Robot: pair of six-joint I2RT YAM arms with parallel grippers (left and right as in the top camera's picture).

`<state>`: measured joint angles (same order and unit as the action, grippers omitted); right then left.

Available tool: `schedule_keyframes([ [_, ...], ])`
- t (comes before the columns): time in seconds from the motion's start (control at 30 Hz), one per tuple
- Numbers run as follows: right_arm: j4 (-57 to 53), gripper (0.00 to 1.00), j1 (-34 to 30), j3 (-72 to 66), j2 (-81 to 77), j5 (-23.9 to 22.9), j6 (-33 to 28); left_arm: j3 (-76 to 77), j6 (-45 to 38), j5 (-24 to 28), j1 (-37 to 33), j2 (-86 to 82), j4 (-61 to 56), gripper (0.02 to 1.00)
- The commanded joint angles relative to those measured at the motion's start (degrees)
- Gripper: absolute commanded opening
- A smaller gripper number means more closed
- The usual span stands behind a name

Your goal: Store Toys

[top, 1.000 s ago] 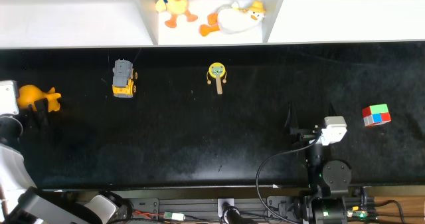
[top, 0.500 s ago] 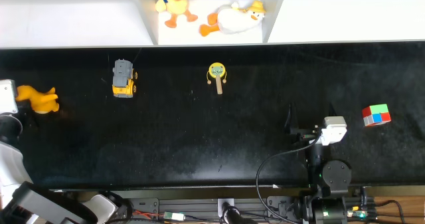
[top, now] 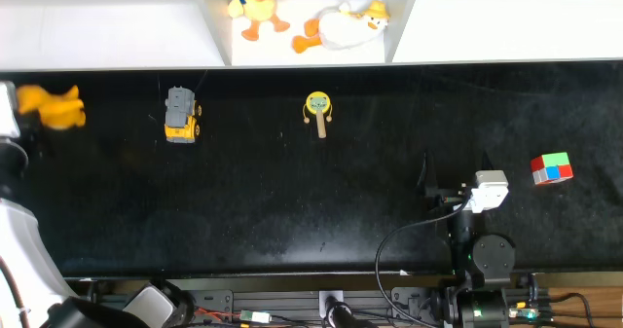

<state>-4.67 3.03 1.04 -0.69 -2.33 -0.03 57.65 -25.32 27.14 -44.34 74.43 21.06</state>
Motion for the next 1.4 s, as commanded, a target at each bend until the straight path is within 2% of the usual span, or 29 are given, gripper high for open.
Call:
schedule_keyframes([
  [0.03,0.22,0.996,-0.15,-0.76,0.48,0.37,-0.17,7.76,3.34,-3.98,2.54,2.99,0.68,0.049],
  [0.3,0.22,0.996,-0.15,-0.76,0.46,0.39,-0.17,19.34,6.93,-3.87,5.03,12.66,3.39,0.045],
  [0.57,0.22,0.996,-0.15,-0.76,0.48,0.37,-0.17,21.24,7.63,-5.01,9.20,18.25,0.59,0.047],
  [0.8,0.22,0.996,-0.15,-0.76,0.46,0.37,-0.17,21.24,9.05,-11.30,12.00,18.38,0.39,0.064],
  [1.0,0.22,0.996,-0.15,-0.76,0.46,0.37,-0.17,21.24,9.53,-13.66,12.22,18.38,-0.20,0.066],
  [1.07,0.22,0.996,-0.15,-0.76,0.46,0.39,-0.17,21.24,11.98,-15.65,12.28,18.38,-1.27,0.073],
  [1.4,0.22,0.993,-0.15,-0.76,0.46,0.37,-0.17,21.24,15.43,-15.72,13.29,18.62,-4.68,0.099],
])
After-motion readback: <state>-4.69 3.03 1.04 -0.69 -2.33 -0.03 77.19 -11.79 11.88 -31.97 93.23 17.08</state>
